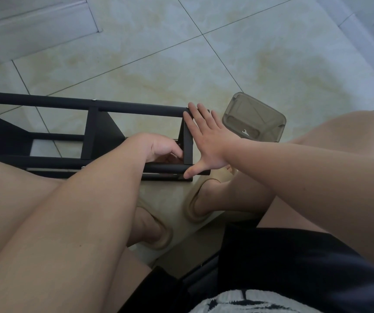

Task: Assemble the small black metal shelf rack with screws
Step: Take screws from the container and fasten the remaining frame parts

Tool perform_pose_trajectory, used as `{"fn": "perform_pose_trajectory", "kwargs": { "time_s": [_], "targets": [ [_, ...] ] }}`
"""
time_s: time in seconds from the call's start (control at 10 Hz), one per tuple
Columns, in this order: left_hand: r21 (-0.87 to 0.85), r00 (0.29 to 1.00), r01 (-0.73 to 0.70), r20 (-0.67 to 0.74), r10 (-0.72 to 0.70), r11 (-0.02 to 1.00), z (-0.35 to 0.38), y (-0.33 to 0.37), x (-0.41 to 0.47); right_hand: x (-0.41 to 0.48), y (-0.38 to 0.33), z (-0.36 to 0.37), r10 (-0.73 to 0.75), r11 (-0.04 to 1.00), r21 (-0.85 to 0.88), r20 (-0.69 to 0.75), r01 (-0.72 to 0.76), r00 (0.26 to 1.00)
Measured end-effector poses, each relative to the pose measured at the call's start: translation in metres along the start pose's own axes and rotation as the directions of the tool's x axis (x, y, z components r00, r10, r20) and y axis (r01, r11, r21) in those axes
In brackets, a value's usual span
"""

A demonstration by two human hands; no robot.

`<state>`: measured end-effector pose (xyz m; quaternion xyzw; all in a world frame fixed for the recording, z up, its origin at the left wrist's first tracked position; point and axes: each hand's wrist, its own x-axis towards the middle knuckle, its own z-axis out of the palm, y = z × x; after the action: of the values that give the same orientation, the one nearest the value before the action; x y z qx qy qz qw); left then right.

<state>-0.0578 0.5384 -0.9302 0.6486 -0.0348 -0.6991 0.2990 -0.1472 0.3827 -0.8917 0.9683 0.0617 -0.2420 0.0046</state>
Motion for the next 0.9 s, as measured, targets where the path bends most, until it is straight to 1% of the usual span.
{"fn": "perform_pose_trajectory", "kwargs": {
  "time_s": [0.1,0.2,0.4,0.9],
  "targets": [
    [0.05,1.0,0.014,-0.026,-0.012,0.999,0.0016,0.0023,-0.0036,0.0002,0.0,-0.0001,0.002,1.0,0.0,0.004,-0.002,1.0],
    [0.077,0.998,-0.029,-0.061,0.034,0.997,0.0054,0.0038,-0.0039,0.0001,-0.0003,-0.0003,0.001,1.0,0.002,0.003,-0.001,1.0],
    [0.078,0.989,-0.081,-0.115,0.09,0.994,0.0048,0.0019,-0.0012,-0.0012,-0.0004,-0.001,0.002,1.0,0.0,0.001,-0.002,1.0],
    [0.051,0.991,-0.099,-0.089,0.103,0.994,0.0051,0.0016,-0.0006,-0.0011,-0.0006,-0.001,0.005,1.0,0.0,0.008,-0.005,1.0]
  ]
}}
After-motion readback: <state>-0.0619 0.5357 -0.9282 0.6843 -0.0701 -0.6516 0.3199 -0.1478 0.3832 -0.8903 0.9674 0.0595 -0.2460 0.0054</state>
